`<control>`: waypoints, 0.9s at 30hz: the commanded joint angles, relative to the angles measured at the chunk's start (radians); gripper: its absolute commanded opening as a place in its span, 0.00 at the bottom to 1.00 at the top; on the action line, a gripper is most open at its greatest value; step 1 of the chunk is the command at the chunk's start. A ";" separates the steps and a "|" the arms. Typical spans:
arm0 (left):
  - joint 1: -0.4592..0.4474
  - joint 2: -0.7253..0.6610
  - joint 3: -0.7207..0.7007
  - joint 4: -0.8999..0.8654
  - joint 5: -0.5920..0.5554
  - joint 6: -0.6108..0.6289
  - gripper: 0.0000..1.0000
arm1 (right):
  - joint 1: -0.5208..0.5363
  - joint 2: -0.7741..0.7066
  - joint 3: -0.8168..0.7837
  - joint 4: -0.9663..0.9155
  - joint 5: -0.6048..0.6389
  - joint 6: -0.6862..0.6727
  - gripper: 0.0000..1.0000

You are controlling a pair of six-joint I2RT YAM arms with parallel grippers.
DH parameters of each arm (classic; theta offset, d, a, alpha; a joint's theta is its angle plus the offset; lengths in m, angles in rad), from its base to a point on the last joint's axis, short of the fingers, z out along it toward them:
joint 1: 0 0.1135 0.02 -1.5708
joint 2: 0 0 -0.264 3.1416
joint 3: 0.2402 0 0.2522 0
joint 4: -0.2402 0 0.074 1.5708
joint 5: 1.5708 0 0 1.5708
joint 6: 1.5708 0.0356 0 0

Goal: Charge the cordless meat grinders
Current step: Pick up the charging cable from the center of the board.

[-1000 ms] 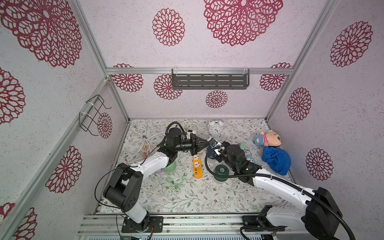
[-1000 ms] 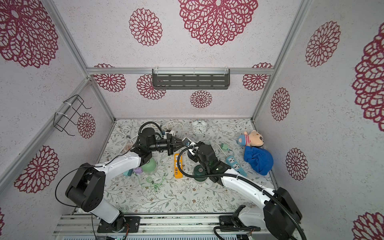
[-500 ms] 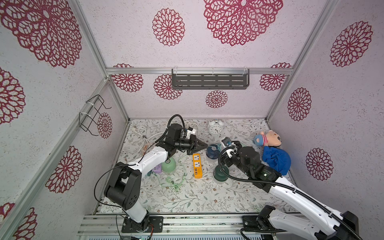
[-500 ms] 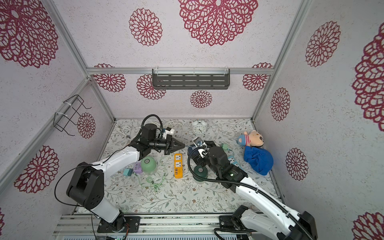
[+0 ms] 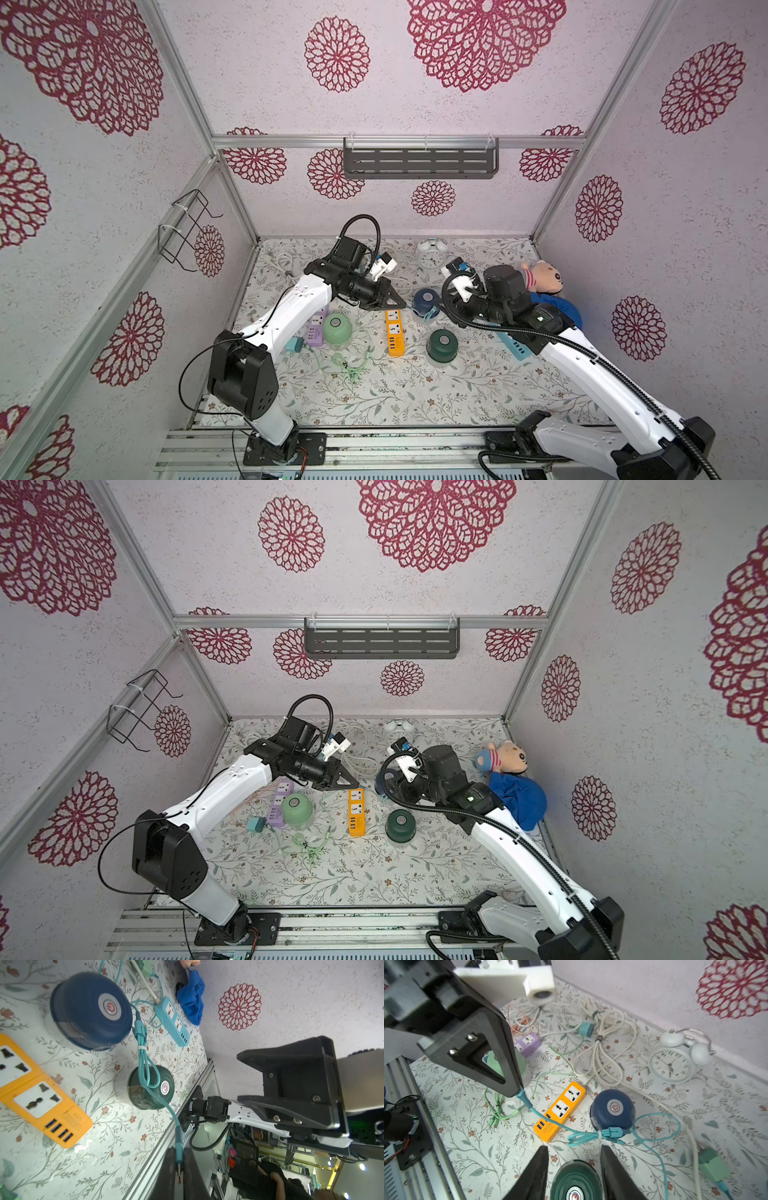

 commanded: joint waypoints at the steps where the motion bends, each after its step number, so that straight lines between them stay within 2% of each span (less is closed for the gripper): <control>1: 0.002 -0.008 0.015 -0.081 0.028 0.074 0.00 | 0.040 0.027 0.036 -0.009 -0.037 -0.032 0.43; 7: 0.003 -0.006 0.038 -0.089 0.055 0.062 0.00 | 0.106 0.090 0.060 0.014 -0.001 -0.076 0.37; 20: 0.008 -0.002 0.045 -0.096 0.085 0.057 0.00 | 0.174 0.174 0.124 -0.012 -0.030 -0.111 0.36; 27: 0.008 0.006 0.042 -0.100 0.103 0.058 0.00 | 0.185 0.194 0.137 -0.008 0.004 -0.119 0.34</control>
